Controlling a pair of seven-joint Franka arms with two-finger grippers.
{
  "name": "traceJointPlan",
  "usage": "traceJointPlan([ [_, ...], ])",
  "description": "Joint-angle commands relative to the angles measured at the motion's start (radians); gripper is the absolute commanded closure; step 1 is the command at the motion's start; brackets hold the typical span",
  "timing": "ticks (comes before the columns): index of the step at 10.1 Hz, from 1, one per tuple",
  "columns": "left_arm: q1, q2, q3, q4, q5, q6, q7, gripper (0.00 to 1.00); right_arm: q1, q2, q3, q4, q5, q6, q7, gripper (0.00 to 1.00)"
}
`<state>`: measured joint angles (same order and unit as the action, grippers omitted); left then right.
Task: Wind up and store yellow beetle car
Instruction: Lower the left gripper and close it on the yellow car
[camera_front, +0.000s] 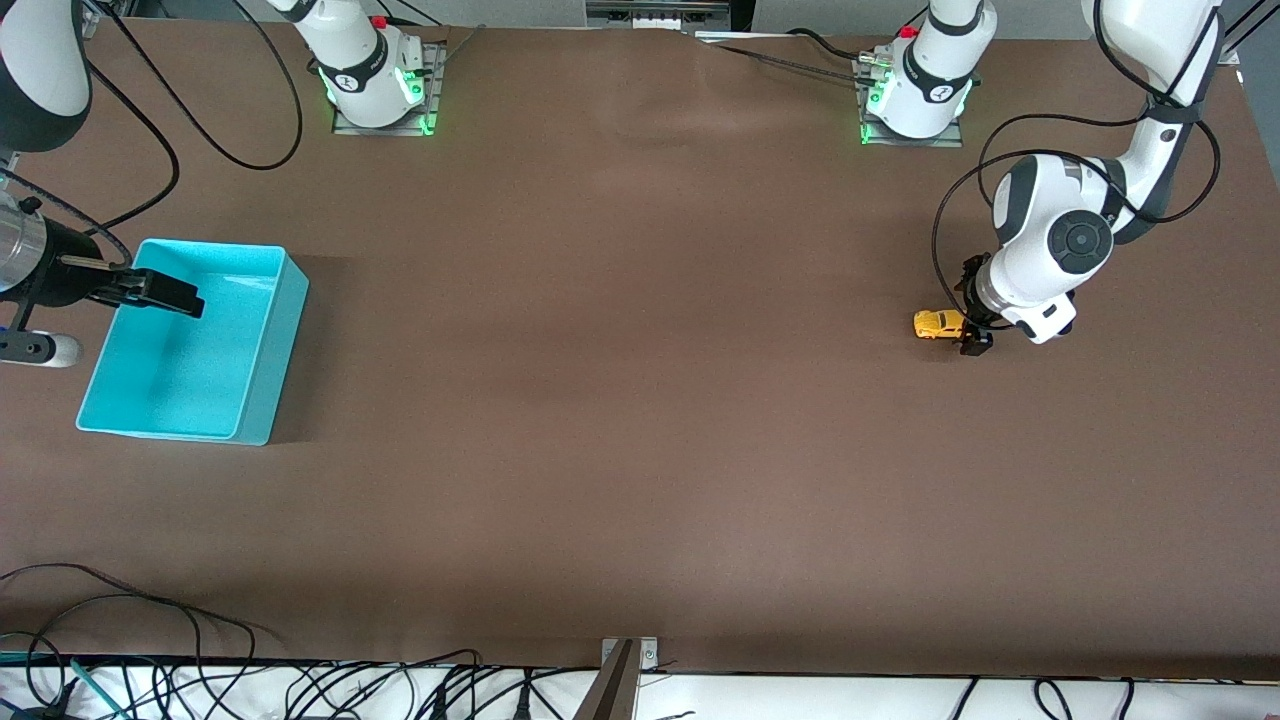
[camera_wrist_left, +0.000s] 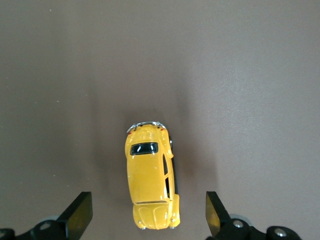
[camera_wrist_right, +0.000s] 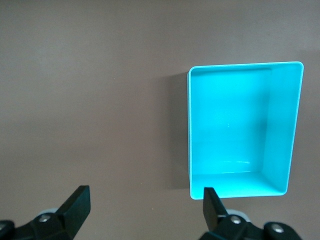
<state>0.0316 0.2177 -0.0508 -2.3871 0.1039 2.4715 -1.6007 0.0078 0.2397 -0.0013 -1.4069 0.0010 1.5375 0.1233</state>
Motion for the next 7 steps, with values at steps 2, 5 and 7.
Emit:
traceJointPlan([
  [2,-0.001,0.043,0.006,-0.009,0.030,0.089,-0.062,0.00,0.003,-0.008,0.000,-0.007,0.013,-0.002,0.016,0.00],
  [5,0.005,0.048,0.008,-0.049,0.030,0.126,-0.062,0.00,0.003,-0.007,0.000,-0.007,0.013,-0.002,0.016,0.00],
  [7,0.005,0.048,0.008,-0.061,0.031,0.126,-0.062,0.01,0.003,-0.007,0.000,-0.007,0.013,-0.002,0.016,0.00],
])
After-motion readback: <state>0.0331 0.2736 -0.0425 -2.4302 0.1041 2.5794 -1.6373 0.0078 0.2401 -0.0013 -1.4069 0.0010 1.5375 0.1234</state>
